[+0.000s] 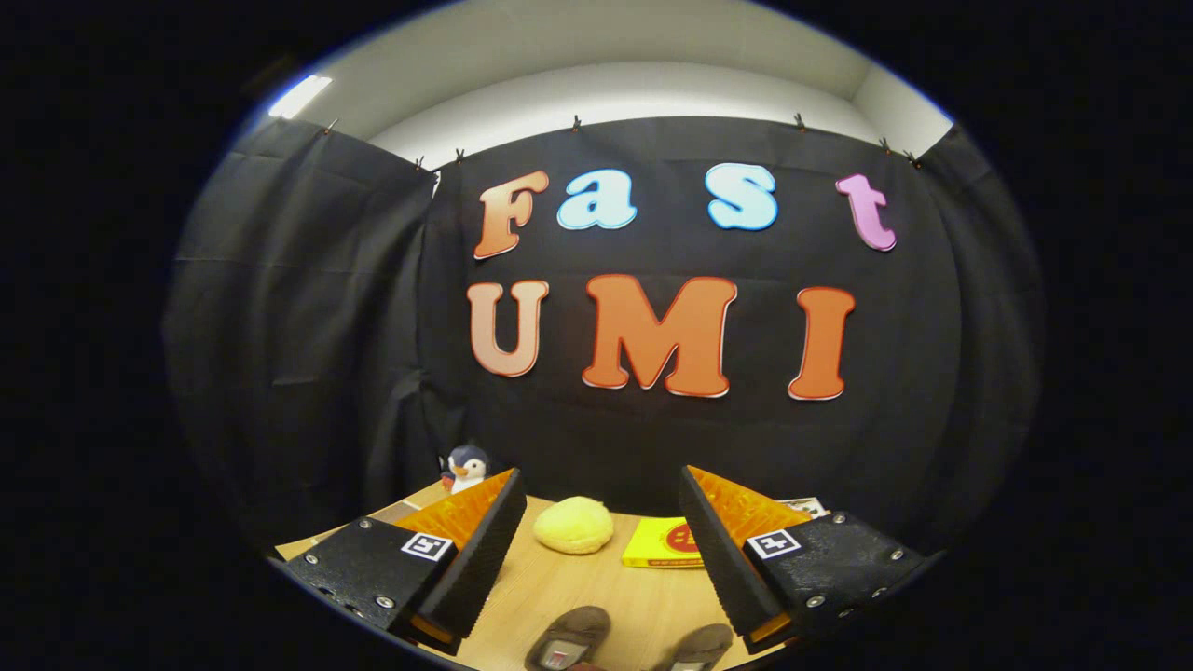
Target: Open the storage box then place both shoes into the box .Put the left shoe in first, then the right shoe, with the right side of both shoes facing outward in a uniform manner.
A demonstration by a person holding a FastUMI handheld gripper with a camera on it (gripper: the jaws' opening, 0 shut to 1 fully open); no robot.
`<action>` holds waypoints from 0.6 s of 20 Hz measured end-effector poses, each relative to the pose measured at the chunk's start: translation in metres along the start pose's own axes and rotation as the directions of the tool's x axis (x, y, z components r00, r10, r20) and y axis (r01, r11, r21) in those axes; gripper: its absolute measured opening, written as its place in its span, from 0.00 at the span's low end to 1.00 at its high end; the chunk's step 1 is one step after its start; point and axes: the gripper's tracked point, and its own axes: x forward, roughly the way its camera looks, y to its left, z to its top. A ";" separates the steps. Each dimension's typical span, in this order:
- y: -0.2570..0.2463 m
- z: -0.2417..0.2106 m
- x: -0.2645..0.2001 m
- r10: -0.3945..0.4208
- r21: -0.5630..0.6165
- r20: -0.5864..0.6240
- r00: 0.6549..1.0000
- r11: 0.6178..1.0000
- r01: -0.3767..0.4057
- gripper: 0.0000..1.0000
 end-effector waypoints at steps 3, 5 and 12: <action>0.029 -0.034 0.011 0.084 0.018 -0.056 0.995 0.996 -0.083 0.99; 0.056 -0.057 0.019 0.162 0.056 -0.096 0.982 0.986 -0.157 0.99; 0.135 -0.147 0.029 0.422 0.319 -0.292 0.858 0.889 -0.329 0.99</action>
